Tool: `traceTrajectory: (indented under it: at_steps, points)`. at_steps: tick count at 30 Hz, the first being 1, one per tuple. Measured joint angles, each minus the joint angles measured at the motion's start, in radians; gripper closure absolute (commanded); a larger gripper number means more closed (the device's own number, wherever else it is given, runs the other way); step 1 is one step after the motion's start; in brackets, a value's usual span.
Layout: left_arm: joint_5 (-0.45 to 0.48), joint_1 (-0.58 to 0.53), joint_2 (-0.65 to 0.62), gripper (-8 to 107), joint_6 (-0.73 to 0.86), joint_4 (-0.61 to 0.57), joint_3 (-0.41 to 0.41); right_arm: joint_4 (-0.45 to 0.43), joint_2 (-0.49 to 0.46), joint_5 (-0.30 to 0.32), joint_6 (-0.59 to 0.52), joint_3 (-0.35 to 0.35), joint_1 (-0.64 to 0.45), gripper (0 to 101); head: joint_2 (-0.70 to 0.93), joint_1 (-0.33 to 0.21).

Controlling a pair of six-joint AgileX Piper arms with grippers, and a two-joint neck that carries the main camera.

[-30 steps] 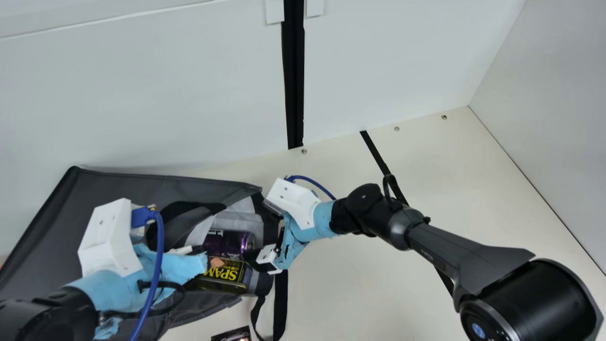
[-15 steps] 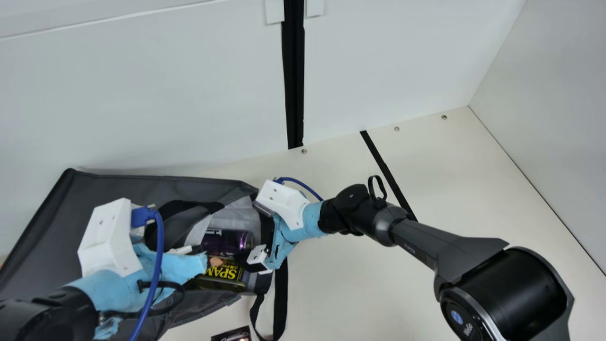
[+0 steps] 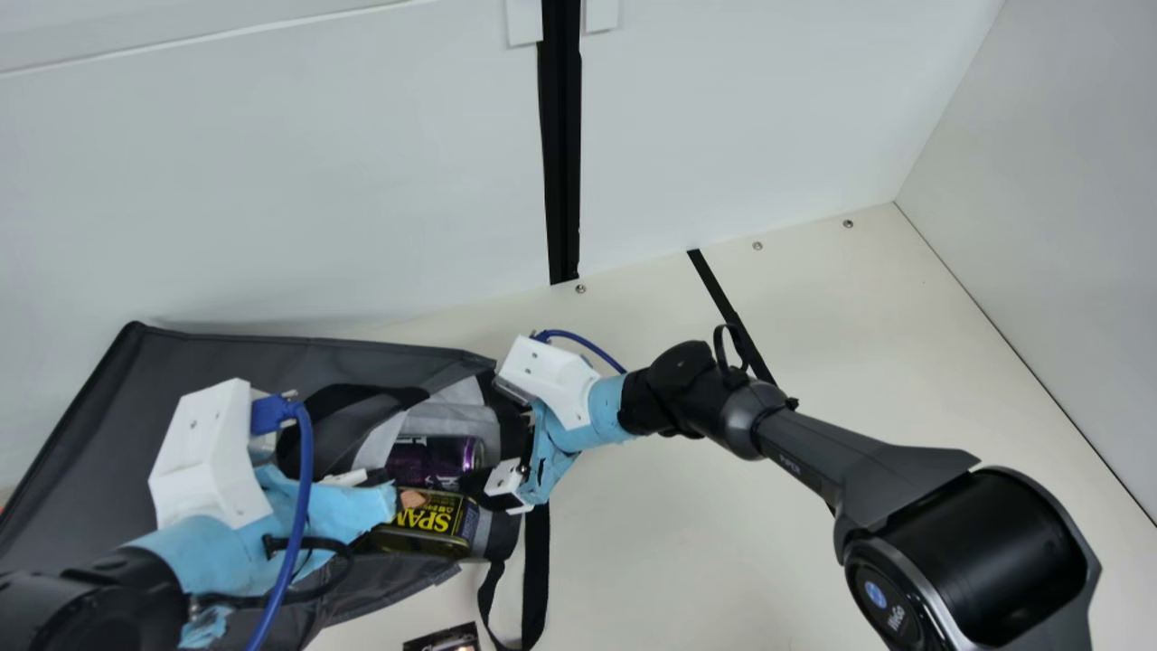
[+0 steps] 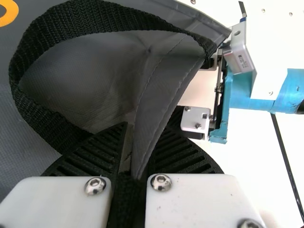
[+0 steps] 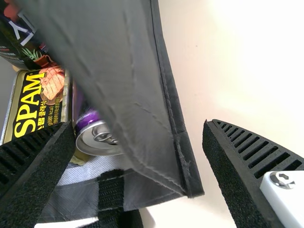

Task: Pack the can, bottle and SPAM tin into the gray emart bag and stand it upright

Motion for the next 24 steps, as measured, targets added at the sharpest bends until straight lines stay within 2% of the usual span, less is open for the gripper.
traceTrajectory:
  at_steps: [24]
  points:
    - [0.000, 0.000, 0.000, 107, 0.000, 0.000, 0.000, -0.027, 0.026, 0.004, -0.017, -0.032, -0.070, 6, 0.000, 0.000]
